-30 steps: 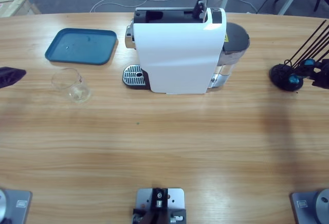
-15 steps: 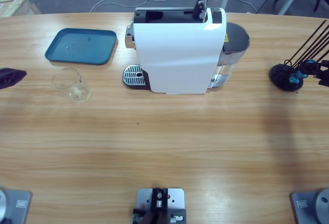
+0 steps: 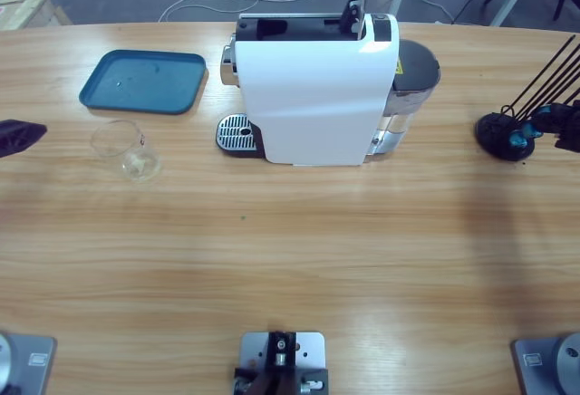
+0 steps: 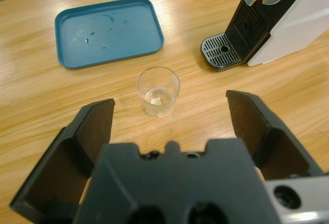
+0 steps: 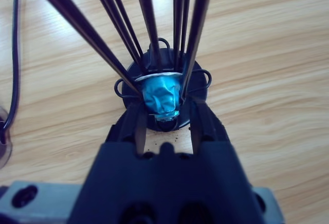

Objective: Pour coffee

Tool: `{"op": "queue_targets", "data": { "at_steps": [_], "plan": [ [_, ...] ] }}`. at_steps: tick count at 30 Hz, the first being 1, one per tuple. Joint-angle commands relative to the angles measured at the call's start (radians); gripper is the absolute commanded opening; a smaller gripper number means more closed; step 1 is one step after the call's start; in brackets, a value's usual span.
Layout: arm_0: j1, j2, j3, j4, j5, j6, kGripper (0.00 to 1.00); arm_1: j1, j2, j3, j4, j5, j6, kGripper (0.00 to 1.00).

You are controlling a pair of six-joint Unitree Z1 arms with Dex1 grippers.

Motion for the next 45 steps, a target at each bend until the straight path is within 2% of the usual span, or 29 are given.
{"op": "queue_targets", "data": {
  "at_steps": [1, 3, 15, 18, 25, 33, 36, 39, 41, 43, 45],
  "plan": [
    [0.007, -0.022, 0.04, -0.011, 0.016, 0.008, 0.936, 0.002, 0.028, 0.0, -0.013, 0.005, -0.028, 0.033],
    [0.008, -0.023, 0.04, -0.011, 0.016, 0.008, 0.936, 0.003, 0.024, 0.004, -0.02, 0.002, -0.039, 0.0],
    [0.008, -0.024, 0.041, -0.011, 0.016, 0.008, 0.936, 0.003, 0.01, 0.014, -0.029, 0.001, -0.051, 0.0],
    [0.008, -0.023, 0.041, -0.011, 0.016, 0.008, 0.936, 0.003, -0.062, 0.014, -0.008, 0.002, -0.06, 0.0],
    [0.008, -0.021, 0.043, -0.014, 0.016, 0.008, 0.936, 0.003, -0.306, -0.142, 0.291, 0.002, -0.077, 0.0],
    [0.007, -0.019, 0.044, -0.017, 0.016, 0.008, 0.936, 0.074, -0.405, -0.393, 0.57, 0.003, -0.126, 0.0],
    [0.008, -0.019, 0.046, -0.02, 0.016, 0.008, 0.936, 0.154, -0.452, -0.483, 0.648, 0.02, -0.185, 0.0],
    [0.008, -0.019, 0.046, -0.022, 0.015, 0.007, 0.936, 0.347, -0.473, -0.526, 0.676, 0.081, -0.279, 0.0],
    [0.008, -0.021, 0.047, -0.024, 0.013, 0.006, 0.936, 0.501, -0.445, -0.535, 0.689, 0.177, -0.341, 0.0],
    [0.008, -0.021, 0.048, -0.025, 0.012, 0.006, 0.936, 0.6, -0.401, -0.538, 0.684, 0.292, -0.38, 0.0],
    [0.007, -0.021, 0.049, -0.028, 0.01, 0.006, 0.936, 0.681, -0.33, -0.553, 0.681, 0.36, -0.413, 0.0]
  ]
}}
